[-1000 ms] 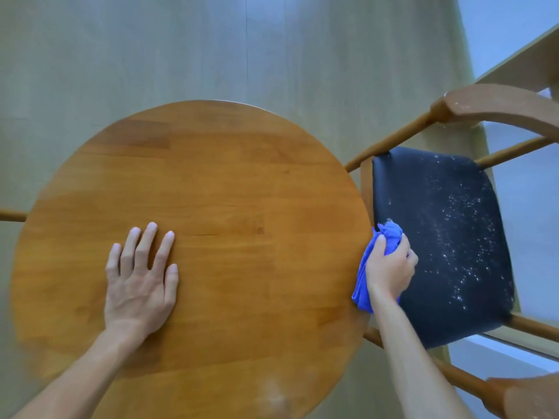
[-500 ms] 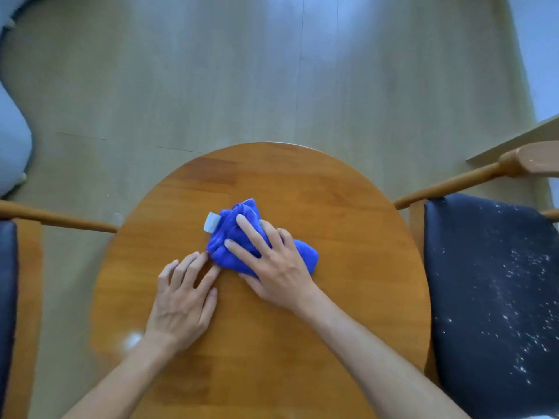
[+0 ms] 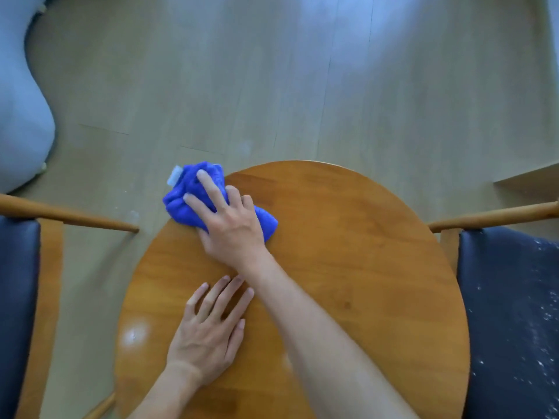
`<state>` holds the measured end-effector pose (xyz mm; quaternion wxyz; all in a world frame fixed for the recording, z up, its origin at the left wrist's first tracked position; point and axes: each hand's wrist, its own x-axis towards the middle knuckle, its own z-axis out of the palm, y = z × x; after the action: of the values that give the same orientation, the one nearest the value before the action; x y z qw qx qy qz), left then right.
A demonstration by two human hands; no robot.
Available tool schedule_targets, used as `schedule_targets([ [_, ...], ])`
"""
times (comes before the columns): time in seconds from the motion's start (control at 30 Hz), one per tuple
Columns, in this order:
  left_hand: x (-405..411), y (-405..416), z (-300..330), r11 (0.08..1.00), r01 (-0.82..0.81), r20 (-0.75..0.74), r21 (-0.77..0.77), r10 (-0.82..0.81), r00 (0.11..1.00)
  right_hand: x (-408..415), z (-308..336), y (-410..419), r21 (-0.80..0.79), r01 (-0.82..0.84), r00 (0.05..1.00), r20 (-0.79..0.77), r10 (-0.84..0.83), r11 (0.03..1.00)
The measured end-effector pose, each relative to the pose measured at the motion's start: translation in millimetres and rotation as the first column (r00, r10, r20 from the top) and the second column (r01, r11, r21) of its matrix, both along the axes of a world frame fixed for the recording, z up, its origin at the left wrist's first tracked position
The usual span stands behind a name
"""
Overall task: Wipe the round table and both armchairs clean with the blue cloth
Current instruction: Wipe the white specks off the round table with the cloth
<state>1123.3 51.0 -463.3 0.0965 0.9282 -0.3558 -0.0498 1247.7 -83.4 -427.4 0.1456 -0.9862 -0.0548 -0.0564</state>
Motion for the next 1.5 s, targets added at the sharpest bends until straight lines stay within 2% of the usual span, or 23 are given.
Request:
schedule_targets([
  [0.07,0.2,0.7,-1.3,1.000,0.005,-0.001,0.019,-0.005,1.000,-4.7,0.8,-39.3,-0.011,-0.105,0.994,0.023,0.106,0.994],
  [0.1,0.1,0.3,-0.4,1.000,0.009,-0.002,0.022,-0.009,1.000,-9.9,1.2,-67.1,-0.031,-0.064,0.998,0.015,0.065,0.997],
  [0.17,1.1,-1.4,2.9,1.000,0.013,0.002,0.023,-0.013,1.000,-30.3,3.3,-130.7,-0.068,0.198,0.980,-0.019,-0.200,0.978],
  [0.2,1.5,-1.7,4.2,1.000,0.017,0.007,0.025,-0.017,1.000,-49.2,4.5,-162.4,-0.095,0.365,0.929,-0.026,-0.369,0.926],
  [0.27,1.8,-2.4,7.0,1.000,0.020,0.004,0.018,-0.020,1.000,-105.3,4.8,-213.6,-0.142,0.612,0.786,-0.006,-0.619,0.778],
  [0.33,2.1,-3.3,8.7,1.000,0.014,0.000,0.010,-0.014,1.000,-176.1,2.9,-237.9,-0.149,0.753,0.649,0.010,-0.761,0.641],
  [0.4,1.0,-4.1,8.1,1.000,0.010,0.008,0.005,-0.010,1.000,-240.5,0.7,-227.0,-0.137,0.870,0.478,0.005,-0.878,0.473],
  [0.47,0.0,-4.2,7.0,1.000,0.010,0.020,-0.009,-0.009,1.000,-277.6,-1.0,-184.5,-0.103,0.966,0.239,-0.002,-0.971,0.238],
  [0.5,0.1,-4.0,6.8,1.000,0.011,0.025,-0.014,-0.010,1.000,-284.8,0.1,-156.1,-0.087,0.979,0.187,-0.002,-0.982,0.187],
  [0.53,0.3,-3.7,7.3,1.000,0.012,0.025,-0.016,-0.012,1.000,-286.9,2.0,-125.4,-0.078,0.971,0.225,-0.001,-0.974,0.224],
  [0.6,0.3,-3.2,10.1,1.000,0.010,0.016,-0.019,-0.010,1.000,-284.9,5.9,-62.6,-0.078,0.883,0.461,-0.039,-0.886,0.463],
  [0.67,0.0,-3.6,17.5,1.000,-0.003,-0.015,-0.024,0.003,1.000,-286.3,11.5,-11.8,-0.056,0.706,0.696,-0.131,-0.706,0.706],
  [0.73,2.2,-6.4,30.2,1.000,-0.018,-0.077,-0.007,0.017,0.997,-288.3,19.2,5.9,0.002,0.553,0.816,-0.202,-0.542,0.833],
  [0.8,2.0,-10.4,45.5,0.999,-0.021,-0.143,0.032,0.026,0.989,-290.9,27.6,-0.8,0.038,0.472,0.862,-0.228,-0.453,0.881],
  [0.9,-9.3,-15.6,66.7,0.994,-0.091,-0.207,0.056,0.101,0.973,-297.4,43.6,-18.9,0.020,0.454,0.871,-0.220,-0.439,0.891],
  [1.03,-36.2,-18.6,80.1,0.978,-0.171,-0.311,0.119,0.200,0.929,-297.2,61.4,-23.5,-0.020,0.634,0.752,-0.216,-0.623,0.773],
  [1.17,-53.1,-23.3,92.1,0.980,-0.175,-0.382,0.091,0.196,0.903,-292.3,76.1,-21.7,0.030,0.692,0.709,-0.216,-0.671,0.721],
  [1.23,-55.1,-27.8,101.3,0.983,-0.178,-0.406,0.040,0.179,0.896,-290.2,79.8,-29.8,0.185,0.786,0.617,-0.290,-0.732,0.589],
  [1.3,-53.2,-34.4,112.6,0.988,-0.150,-0.417,-0.031,0.124,0.901,-287.2,86.9,-44.8,0.342,0.835,0.548,-0.444,-0.709,0.431],
  [1.33,-50.7,-39.0,119.8,0.988,-0.127,-0.422,-0.082,0.081,0.903,-285.6,91.8,-54.1,0.386,0.828,0.557,-0.480,-0.678,0.407],
  [1.37,-47.3,-44.3,128.2,0.984,-0.101,-0.427,-0.147,0.029,0.904,-283.6,98.7,-63.2,0.415,0.806,0.589,-0.491,-0.642,0.423],
  [1.5,-29.7,-72.5,164.9,0.937,0.047,-0.361,-0.347,-0.180,0.915,-268.2,138.4,-87.7,0.500,0.636,0.767,-0.495,-0.408,0.588],
])
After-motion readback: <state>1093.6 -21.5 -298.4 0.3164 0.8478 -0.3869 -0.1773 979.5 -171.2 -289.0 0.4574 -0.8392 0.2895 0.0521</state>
